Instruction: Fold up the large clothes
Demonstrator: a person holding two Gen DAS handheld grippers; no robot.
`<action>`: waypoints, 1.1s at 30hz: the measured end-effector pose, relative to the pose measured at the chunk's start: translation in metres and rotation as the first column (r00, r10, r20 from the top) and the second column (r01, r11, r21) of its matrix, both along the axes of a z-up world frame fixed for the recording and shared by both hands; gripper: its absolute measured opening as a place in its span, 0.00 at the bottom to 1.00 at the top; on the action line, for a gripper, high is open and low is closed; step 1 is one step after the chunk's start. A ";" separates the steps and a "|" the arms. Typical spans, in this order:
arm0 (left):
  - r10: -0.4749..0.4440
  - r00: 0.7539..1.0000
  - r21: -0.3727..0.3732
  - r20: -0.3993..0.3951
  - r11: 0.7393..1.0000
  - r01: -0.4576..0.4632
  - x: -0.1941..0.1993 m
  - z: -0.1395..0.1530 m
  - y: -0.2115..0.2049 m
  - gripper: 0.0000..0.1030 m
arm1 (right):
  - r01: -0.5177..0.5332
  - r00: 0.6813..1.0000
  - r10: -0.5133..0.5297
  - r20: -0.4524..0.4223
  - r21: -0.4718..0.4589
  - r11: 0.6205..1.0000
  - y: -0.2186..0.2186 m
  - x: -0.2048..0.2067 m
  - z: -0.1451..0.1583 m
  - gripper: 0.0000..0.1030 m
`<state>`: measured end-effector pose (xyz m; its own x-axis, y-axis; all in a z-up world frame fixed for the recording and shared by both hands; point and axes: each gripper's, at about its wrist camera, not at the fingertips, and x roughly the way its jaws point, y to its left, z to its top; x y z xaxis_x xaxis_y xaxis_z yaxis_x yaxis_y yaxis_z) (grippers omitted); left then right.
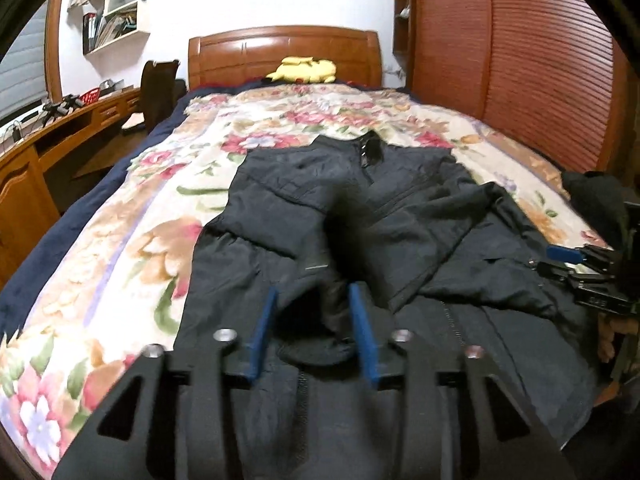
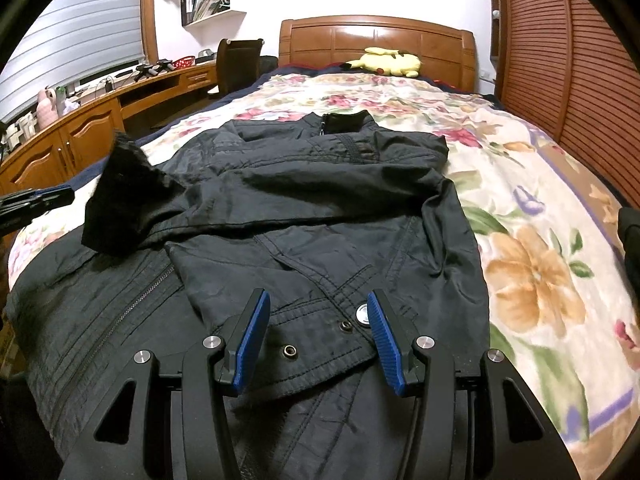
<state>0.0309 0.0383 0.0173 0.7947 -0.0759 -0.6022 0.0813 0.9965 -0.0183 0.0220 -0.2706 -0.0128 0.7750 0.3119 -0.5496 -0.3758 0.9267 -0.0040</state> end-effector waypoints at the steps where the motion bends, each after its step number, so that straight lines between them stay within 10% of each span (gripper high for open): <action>1: -0.009 1.000 0.003 0.002 1.000 0.009 -0.002 0.001 -0.002 0.41 | 0.000 1.000 0.000 0.000 0.000 1.000 0.000 0.000 0.000 0.51; 26: -0.035 0.977 0.114 -0.210 0.992 0.060 0.031 -0.063 -0.031 0.41 | 0.007 1.000 -0.007 -0.001 0.020 1.000 -0.013 -0.002 0.001 0.51; 33: -0.086 0.983 0.096 -0.160 0.990 0.102 0.020 -0.045 -0.034 0.07 | 0.009 1.000 -0.009 -0.003 0.015 1.000 -0.014 -0.002 0.000 0.51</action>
